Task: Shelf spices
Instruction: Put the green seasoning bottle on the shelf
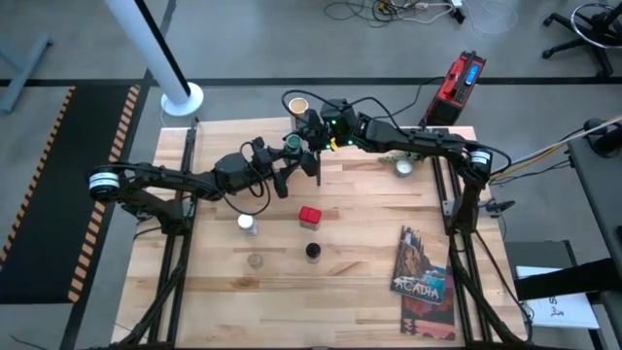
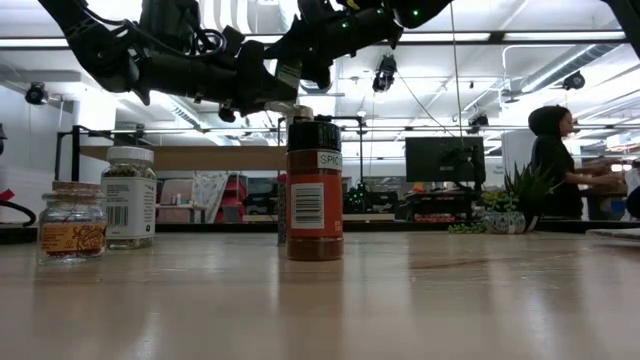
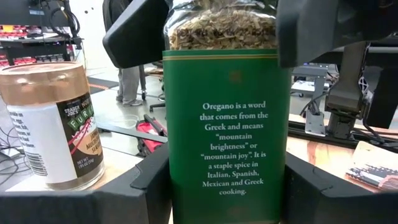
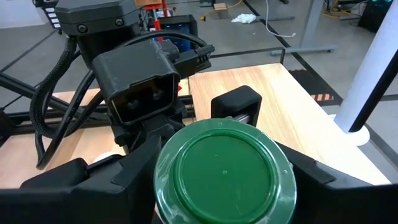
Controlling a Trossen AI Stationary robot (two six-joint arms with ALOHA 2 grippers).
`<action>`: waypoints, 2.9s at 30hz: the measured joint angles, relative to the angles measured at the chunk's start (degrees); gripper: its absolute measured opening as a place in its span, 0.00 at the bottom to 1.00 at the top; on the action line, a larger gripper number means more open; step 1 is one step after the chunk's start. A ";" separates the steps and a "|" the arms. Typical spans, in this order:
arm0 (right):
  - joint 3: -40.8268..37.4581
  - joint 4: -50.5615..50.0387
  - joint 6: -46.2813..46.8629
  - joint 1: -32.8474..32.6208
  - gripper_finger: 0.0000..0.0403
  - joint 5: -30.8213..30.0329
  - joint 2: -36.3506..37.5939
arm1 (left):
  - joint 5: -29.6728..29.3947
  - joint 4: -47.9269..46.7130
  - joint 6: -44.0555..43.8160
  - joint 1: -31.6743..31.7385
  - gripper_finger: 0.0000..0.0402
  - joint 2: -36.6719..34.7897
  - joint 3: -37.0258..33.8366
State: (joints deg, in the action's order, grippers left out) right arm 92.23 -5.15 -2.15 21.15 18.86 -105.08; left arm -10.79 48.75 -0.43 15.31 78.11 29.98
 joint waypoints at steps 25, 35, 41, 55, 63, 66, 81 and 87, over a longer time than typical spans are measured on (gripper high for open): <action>0.07 0.41 -1.80 0.22 0.51 -5.94 -0.46 | -7.36 -2.78 -1.57 0.00 0.56 0.07 0.09; 0.20 0.55 -1.31 0.17 0.43 -5.52 -1.86 | -9.00 -4.58 -1.87 0.07 0.56 0.17 -0.13; 0.17 0.28 -1.20 0.26 0.43 -5.21 -1.92 | -11.30 -4.80 -1.80 0.00 0.53 0.17 -0.13; 0.11 -0.05 -1.45 0.26 0.43 -5.56 -1.92 | -11.17 -4.78 -3.57 0.09 0.56 0.24 -0.05; -0.02 -1.53 -1.22 1.09 0.43 -4.85 -2.03 | -9.13 -8.26 -4.36 -0.04 0.55 0.24 0.14; -0.02 -2.64 -1.22 1.33 0.43 -4.98 -2.03 | -8.98 -9.21 -4.56 -0.07 0.55 0.24 0.15; -0.04 -2.67 -2.32 1.55 0.43 -7.55 -2.03 | -7.89 -9.09 -4.81 -0.03 0.57 0.21 0.09; -0.11 -2.70 -3.12 2.28 0.43 -12.37 -2.05 | -5.80 -8.71 -4.93 -0.29 0.54 0.11 0.02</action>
State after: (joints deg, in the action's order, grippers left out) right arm 92.12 -7.85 -5.27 23.42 6.49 -107.13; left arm -16.59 40.04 -5.37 15.03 78.22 30.00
